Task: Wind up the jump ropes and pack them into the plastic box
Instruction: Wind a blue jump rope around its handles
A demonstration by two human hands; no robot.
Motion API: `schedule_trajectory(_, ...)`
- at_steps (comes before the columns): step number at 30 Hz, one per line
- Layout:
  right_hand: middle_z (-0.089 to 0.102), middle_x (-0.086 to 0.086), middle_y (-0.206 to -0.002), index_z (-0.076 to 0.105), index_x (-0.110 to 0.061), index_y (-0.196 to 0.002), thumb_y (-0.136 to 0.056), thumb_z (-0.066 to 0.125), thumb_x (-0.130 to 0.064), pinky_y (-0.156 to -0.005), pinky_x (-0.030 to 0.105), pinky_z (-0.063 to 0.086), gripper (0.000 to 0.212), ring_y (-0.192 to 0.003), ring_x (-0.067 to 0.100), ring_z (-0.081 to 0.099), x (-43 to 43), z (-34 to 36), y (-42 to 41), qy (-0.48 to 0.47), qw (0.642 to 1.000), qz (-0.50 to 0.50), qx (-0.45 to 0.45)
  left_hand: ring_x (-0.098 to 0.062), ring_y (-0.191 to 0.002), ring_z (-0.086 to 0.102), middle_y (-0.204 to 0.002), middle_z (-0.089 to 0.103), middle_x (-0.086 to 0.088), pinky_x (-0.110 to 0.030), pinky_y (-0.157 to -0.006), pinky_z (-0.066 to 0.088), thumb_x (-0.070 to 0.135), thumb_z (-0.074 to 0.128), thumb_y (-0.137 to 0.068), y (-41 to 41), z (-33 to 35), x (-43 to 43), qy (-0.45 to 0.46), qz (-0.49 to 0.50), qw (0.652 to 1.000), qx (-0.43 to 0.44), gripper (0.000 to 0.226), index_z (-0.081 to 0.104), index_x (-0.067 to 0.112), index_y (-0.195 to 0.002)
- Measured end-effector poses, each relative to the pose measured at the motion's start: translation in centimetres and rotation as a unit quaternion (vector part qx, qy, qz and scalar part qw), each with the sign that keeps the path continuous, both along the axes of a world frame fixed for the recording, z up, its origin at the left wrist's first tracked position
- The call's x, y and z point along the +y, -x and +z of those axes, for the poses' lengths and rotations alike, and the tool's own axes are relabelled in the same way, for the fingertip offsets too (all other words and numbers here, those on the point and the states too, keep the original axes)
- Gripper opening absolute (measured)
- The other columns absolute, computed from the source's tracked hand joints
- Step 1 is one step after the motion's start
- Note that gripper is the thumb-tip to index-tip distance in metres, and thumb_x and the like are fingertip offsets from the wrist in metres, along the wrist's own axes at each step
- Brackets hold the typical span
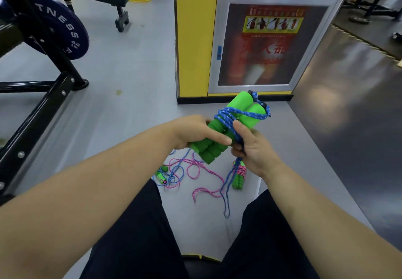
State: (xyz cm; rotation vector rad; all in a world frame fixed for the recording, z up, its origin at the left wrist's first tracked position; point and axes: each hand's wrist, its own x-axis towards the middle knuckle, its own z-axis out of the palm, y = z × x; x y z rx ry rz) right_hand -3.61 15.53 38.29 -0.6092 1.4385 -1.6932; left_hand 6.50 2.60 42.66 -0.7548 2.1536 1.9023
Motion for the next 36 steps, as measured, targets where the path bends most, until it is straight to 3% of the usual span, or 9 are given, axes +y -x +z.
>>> schedule_trajectory(2, 0.028, 0.003, -0.064, 0.055, -0.016, -0.075, -0.074, 0.059, -0.039, -0.046, 0.022, 0.015, 0.023, -0.047, 0.007, 0.022, -0.1, -0.2, 0.0, 0.014, 0.999, -0.02, -0.023, -0.021, -0.086, 0.065, -0.096, 0.068, -0.009, -0.034, -0.085, 0.054, 0.01, 0.068, -0.08, -0.5, -0.1, -0.5, -0.072, -0.02, 0.997, -0.018, 0.025, 0.062, 0.008, -0.104)
schedule_trajectory(12, 0.024, 0.0, -0.058, 0.049, -0.015, -0.069, -0.081, 0.059, -0.037, -0.045, 0.023, 0.016, 0.027, -0.049, 0.01, 0.017, 0.3, -1.0, -0.3, 0.002, 1.0, 0.023, -0.012, -0.033, -0.082, 0.069, -0.102, 0.069, -0.016, -0.037, -0.068, 0.059, 0.006, 0.061, -0.086, -1.8, -1.5, -1.2, -0.111, -0.128, 0.985, -0.026, 0.027, 0.056, 0.006, -0.112)
schedule_trajectory(17, 0.027, -0.002, -0.054, 0.053, -0.015, -0.071, -0.079, 0.057, -0.04, -0.044, 0.022, 0.017, 0.027, -0.047, 0.009, 0.02, 0.2, -1.6, -0.4, 0.0, 1.0, 0.011, -0.013, -0.029, -0.076, 0.07, -0.091, 0.071, -0.012, -0.035, -0.065, 0.059, 0.007, 0.058, -0.087, -1.6, -1.8, -0.5, -0.104, -0.107, 0.988, -0.028, 0.019, 0.058, 0.006, -0.106)
schedule_trajectory(21, 0.038, 0.001, -0.065, 0.056, -0.014, -0.087, -0.079, 0.053, -0.05, -0.048, 0.023, 0.021, 0.037, -0.051, 0.01, 0.028, 0.6, -2.0, -0.2, -0.03, 0.998, 0.05, 0.036, -0.028, -0.074, 0.07, -0.088, 0.072, -0.011, -0.035, -0.065, 0.06, 0.007, 0.059, -0.088, -1.6, -2.3, -0.7, -0.083, -0.072, 0.994, -0.023, 0.014, 0.06, 0.007, -0.102)
schedule_trajectory(26, 0.053, -0.002, -0.07, 0.062, -0.006, -0.102, -0.098, 0.044, -0.02, -0.045, 0.018, 0.034, 0.023, -0.046, 0.01, 0.038, 1.1, -3.8, -0.1, -0.133, 0.98, 0.073, 0.131, -0.022, -0.065, 0.068, -0.087, 0.067, -0.011, -0.037, -0.065, 0.06, 0.005, 0.065, -0.085, -1.8, -1.8, -2.4, -0.001, 0.002, 1.0, -0.015, 0.015, 0.059, 0.013, -0.097)
schedule_trajectory(29, 0.049, 0.0, -0.065, 0.062, -0.012, -0.087, -0.099, 0.041, -0.019, -0.059, 0.021, 0.044, 0.025, -0.055, 0.011, 0.042, 0.8, -4.3, -0.3, -0.175, 0.969, 0.081, 0.157, -0.021, -0.063, 0.065, -0.084, 0.063, -0.007, -0.039, -0.063, 0.058, 0.004, 0.067, -0.083, -1.7, -1.6, -2.7, 0.089, 0.001, 0.996, -0.007, 0.028, 0.055, 0.021, -0.101)
schedule_trajectory(32, 0.038, 0.001, -0.059, 0.058, -0.012, -0.079, -0.1, 0.039, -0.02, -0.057, 0.021, 0.046, 0.029, -0.053, 0.011, 0.036, 0.3, -4.5, -0.4, -0.177, 0.97, 0.074, 0.149, -0.022, -0.064, 0.064, -0.088, 0.061, -0.008, -0.038, -0.062, 0.058, 0.004, 0.068, -0.082, -1.4, -1.2, -2.6, 0.112, 0.012, 0.994, 0.014, 0.034, 0.053, 0.021, -0.108)
schedule_trajectory(36, 0.037, -0.002, -0.059, 0.057, -0.013, -0.079, -0.1, 0.039, -0.02, -0.057, 0.017, 0.04, 0.028, -0.054, 0.011, 0.035, 0.8, -5.3, 0.4, -0.193, 0.956, 0.054, 0.213, -0.021, -0.066, 0.067, -0.087, 0.066, -0.009, -0.037, -0.063, 0.059, 0.001, 0.064, -0.085, -1.9, -0.1, -2.5, 0.026, -0.022, 0.999, 0.04, 0.029, 0.054, 0.02, -0.104)
